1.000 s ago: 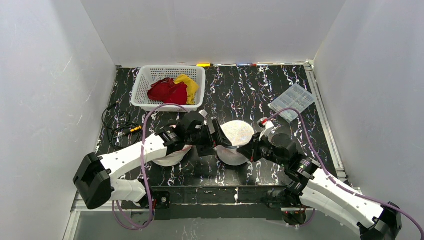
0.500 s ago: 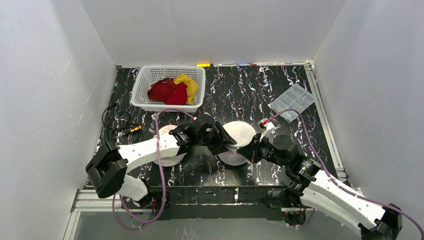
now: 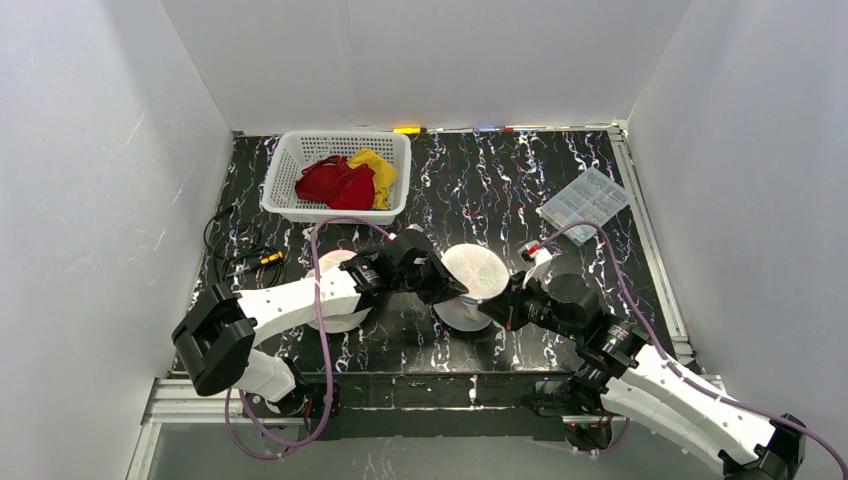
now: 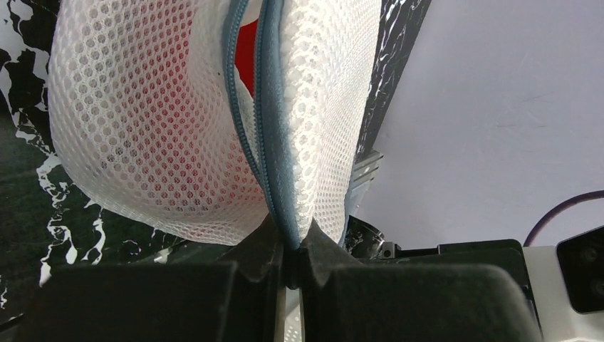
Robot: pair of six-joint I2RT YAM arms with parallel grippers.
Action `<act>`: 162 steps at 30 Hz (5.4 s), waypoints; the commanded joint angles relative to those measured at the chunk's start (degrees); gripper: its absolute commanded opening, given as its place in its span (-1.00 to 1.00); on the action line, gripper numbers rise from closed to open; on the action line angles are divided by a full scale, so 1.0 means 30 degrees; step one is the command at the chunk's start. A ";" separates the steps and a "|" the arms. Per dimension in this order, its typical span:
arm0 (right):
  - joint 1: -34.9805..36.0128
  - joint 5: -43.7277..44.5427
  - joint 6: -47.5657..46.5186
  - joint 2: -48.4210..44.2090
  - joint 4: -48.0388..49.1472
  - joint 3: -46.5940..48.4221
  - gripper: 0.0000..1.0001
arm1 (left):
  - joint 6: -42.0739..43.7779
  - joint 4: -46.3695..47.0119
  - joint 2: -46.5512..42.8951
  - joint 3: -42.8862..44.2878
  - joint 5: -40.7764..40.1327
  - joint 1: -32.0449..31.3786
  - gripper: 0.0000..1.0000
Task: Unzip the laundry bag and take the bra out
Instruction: Unzip the laundry bag at the center of the board.
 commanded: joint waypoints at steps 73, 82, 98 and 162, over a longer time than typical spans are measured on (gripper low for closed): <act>0.0332 0.1360 0.0648 0.0805 0.2094 -0.0438 -0.97 | 0.0405 -0.0661 -0.1282 0.0006 -0.1125 0.0229 0.97; 0.0456 0.1356 0.0675 0.0510 0.2021 -0.0602 -0.97 | 0.0197 -0.0722 -0.0604 0.0360 -0.1530 0.0032 0.59; 0.0522 0.2174 0.0668 -0.0226 0.0546 -0.0433 -0.97 | 0.0944 -0.0073 -0.0383 0.0085 -0.1522 0.0087 -1.00; 0.0958 0.0500 0.0119 0.1814 0.2406 0.0110 -0.97 | -0.0204 -0.1553 -0.5064 -0.1934 -0.0135 0.1148 0.97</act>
